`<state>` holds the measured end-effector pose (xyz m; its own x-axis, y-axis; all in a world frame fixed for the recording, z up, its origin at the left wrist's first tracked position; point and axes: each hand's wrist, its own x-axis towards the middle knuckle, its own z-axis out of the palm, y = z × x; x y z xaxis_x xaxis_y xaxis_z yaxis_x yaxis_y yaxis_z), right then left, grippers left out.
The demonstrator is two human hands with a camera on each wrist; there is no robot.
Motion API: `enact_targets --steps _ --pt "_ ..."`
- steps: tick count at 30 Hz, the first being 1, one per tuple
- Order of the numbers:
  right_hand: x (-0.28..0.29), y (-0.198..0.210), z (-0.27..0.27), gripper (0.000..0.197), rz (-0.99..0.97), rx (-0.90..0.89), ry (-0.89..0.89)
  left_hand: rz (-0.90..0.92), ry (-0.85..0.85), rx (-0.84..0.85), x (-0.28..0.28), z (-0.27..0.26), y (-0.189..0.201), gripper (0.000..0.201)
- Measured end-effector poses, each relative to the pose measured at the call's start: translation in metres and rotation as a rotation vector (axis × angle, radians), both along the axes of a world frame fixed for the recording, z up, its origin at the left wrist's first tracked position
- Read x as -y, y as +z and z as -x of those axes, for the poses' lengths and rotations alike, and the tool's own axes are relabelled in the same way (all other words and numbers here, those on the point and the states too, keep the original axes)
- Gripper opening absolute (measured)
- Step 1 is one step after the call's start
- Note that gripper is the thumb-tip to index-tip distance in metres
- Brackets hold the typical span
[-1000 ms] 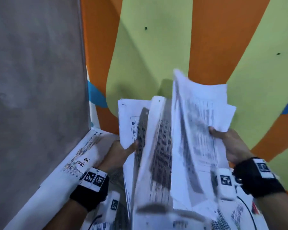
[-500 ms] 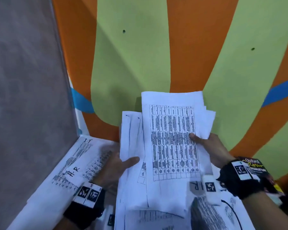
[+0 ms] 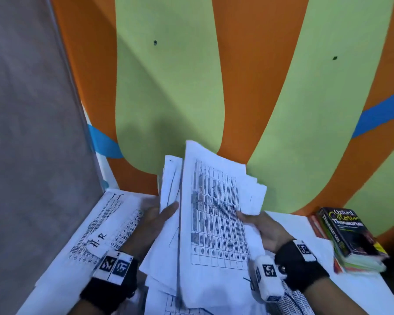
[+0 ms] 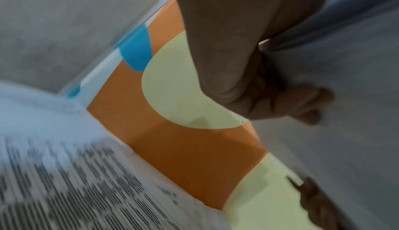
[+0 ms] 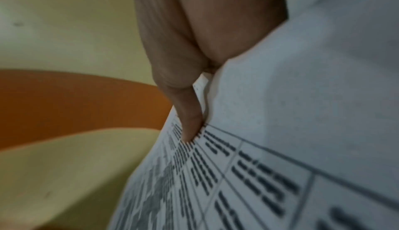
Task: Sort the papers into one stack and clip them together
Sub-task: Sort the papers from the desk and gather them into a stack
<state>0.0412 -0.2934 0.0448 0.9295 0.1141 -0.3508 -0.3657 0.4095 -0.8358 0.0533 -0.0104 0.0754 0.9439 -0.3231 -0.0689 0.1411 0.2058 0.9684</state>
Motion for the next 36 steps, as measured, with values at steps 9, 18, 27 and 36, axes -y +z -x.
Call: enact_targets --steps 9,18,27,36 --pt "0.000 0.078 0.004 0.048 0.657 0.578 -0.286 -0.189 0.132 0.303 0.009 -0.005 0.016 0.024" --pt "-0.007 0.053 0.019 0.021 0.663 0.560 -0.237 -0.076 0.230 0.215 0.028 -0.003 -0.001 0.048" --pt "-0.004 0.070 0.026 0.060 0.577 0.599 -0.303 -0.118 0.223 0.504 0.029 -0.007 0.032 0.026" --pt "-0.012 0.064 0.029 0.049 0.706 0.655 -0.332 -0.134 0.257 0.516 0.037 -0.004 0.034 0.061"
